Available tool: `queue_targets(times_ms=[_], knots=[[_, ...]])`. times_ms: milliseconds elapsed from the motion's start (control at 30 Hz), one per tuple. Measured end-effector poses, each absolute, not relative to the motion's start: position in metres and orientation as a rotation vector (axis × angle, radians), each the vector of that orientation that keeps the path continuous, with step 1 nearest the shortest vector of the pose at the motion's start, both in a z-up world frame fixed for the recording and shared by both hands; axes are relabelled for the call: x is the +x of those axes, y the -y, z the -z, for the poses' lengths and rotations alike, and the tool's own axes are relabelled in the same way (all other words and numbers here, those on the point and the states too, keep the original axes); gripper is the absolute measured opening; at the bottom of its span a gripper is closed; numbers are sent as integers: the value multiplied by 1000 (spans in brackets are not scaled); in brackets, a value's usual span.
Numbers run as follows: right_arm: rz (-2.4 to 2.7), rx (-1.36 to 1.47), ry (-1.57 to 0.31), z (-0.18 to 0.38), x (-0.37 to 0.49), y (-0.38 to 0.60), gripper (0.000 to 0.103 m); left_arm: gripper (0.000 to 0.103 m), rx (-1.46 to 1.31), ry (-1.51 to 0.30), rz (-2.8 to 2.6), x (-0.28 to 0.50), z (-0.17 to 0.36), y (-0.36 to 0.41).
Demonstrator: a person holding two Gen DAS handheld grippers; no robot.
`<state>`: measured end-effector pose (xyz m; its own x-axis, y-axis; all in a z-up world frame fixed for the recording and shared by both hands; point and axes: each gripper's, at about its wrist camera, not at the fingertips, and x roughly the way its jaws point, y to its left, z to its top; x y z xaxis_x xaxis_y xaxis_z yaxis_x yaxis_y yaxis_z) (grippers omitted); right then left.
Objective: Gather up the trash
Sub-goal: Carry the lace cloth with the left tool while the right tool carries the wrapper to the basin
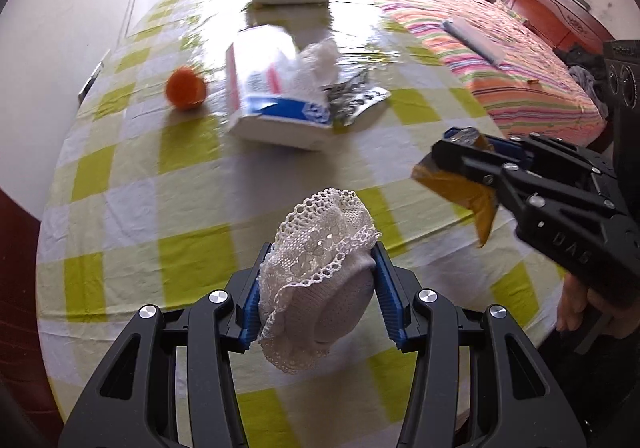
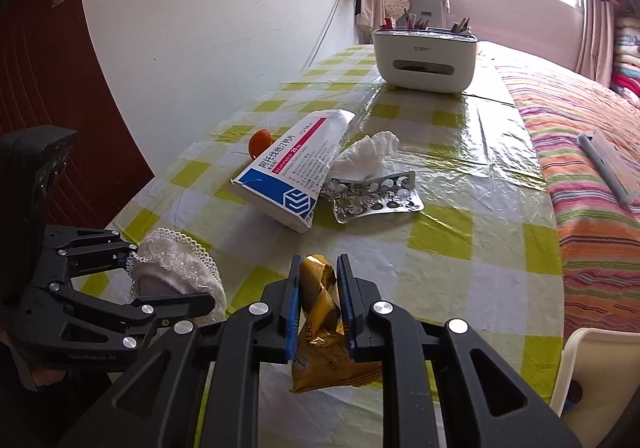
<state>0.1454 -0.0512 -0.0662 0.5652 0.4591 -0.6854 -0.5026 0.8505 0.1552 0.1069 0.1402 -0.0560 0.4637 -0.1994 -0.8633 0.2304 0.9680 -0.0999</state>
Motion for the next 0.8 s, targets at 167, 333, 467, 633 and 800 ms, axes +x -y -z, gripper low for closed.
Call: queue_targets(times_ms=[167,333,467,633,800], knots=[[-540,-39,-775,63,143,66,17,47,66,-1041,304,105,53,-114],[-511,-15,-773,61,142,80,17,47,88,-1039,323,102,53,-93],[-495,0,-768,60,142,91,17,48,95,-1038,340,102,52,-79],[-475,14,-759,58,140,102,17,48,106,-1032,372,99,49,-60],[-454,27,-756,57,139,117,17,48,120,-1025,401,97,45,-40]])
